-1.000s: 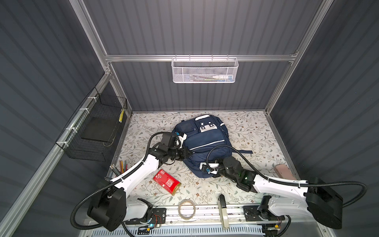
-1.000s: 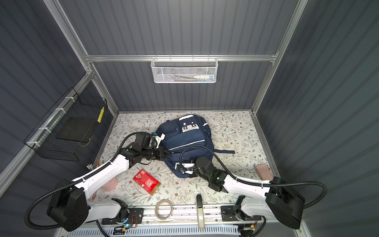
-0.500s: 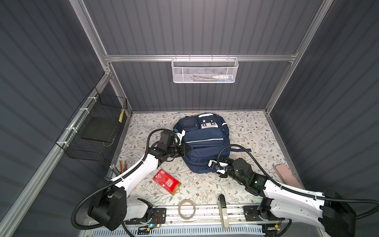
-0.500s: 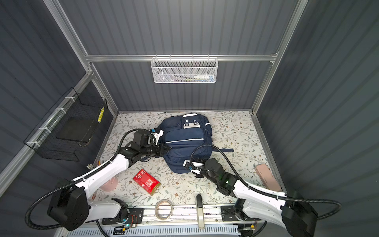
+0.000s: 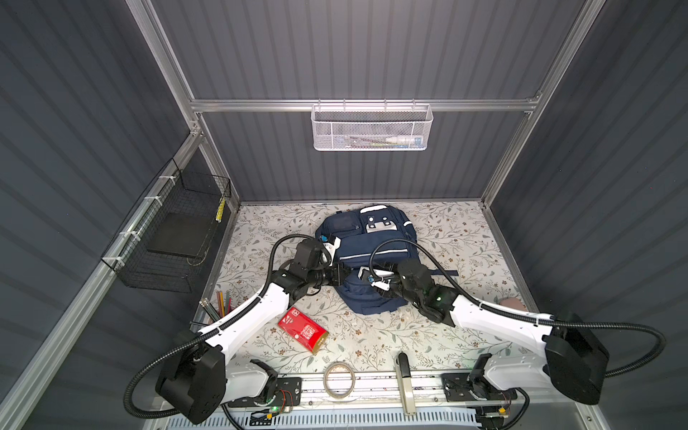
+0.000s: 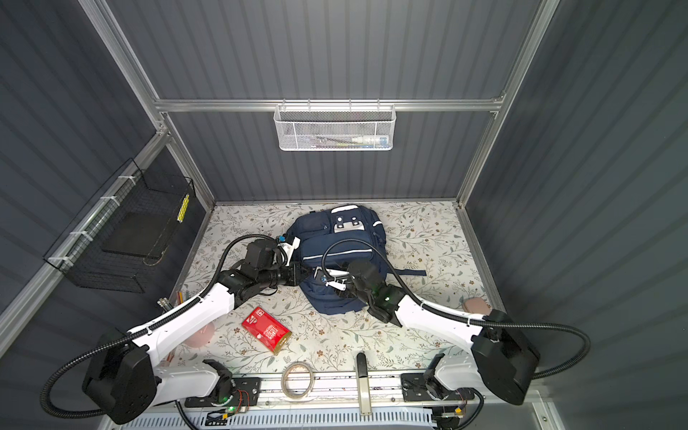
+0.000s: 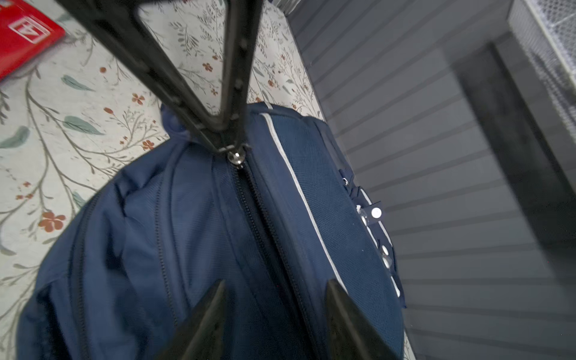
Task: Pack books, pencil case, and school supplies into a backpack
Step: Unzip the student bag at the center of the table.
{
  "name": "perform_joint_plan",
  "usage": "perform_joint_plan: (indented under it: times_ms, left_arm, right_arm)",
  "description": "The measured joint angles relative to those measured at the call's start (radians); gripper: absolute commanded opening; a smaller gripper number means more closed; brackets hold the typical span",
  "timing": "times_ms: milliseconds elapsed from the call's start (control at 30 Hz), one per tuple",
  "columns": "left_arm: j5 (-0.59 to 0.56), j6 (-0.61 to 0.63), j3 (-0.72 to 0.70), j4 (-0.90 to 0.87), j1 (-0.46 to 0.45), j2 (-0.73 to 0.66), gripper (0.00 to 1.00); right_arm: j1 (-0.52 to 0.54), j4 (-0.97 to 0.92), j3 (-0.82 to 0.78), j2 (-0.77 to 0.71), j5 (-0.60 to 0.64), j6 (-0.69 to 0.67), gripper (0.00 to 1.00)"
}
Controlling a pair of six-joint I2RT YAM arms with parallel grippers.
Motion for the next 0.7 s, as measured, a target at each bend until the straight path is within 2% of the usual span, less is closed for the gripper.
perform_joint_plan:
  times_ms: [167, 267, 367, 433, 600, 700]
  left_arm:
    - [0.0, 0.0, -0.001, -0.006, 0.0, -0.005, 0.0]
    - [0.0, 0.0, -0.001, -0.006, 0.0, -0.005, 0.0]
    - [-0.001, 0.0, -0.001, -0.01, 0.0, -0.005, 0.0]
    - [-0.008, 0.0, -0.001, -0.015, 0.0, -0.005, 0.0]
    - [-0.074, 0.006, -0.001, -0.061, 0.002, -0.022, 0.0]
    - [-0.077, 0.006, -0.001, -0.084, 0.037, -0.036, 0.0]
  right_arm:
    - [-0.02, -0.045, 0.06, 0.064, -0.037, -0.042, 0.49]
    - [-0.016, -0.051, 0.103, 0.109, -0.055, -0.056, 0.41]
    - [-0.013, -0.06, 0.132, 0.143, -0.066, -0.065, 0.13]
    - [-0.012, -0.067, 0.146, 0.159, -0.069, -0.075, 0.0]
    - [-0.008, -0.072, 0.137, 0.156, -0.079, -0.082, 0.0]
    - [-0.012, -0.052, 0.091, 0.118, -0.101, -0.101, 0.0]
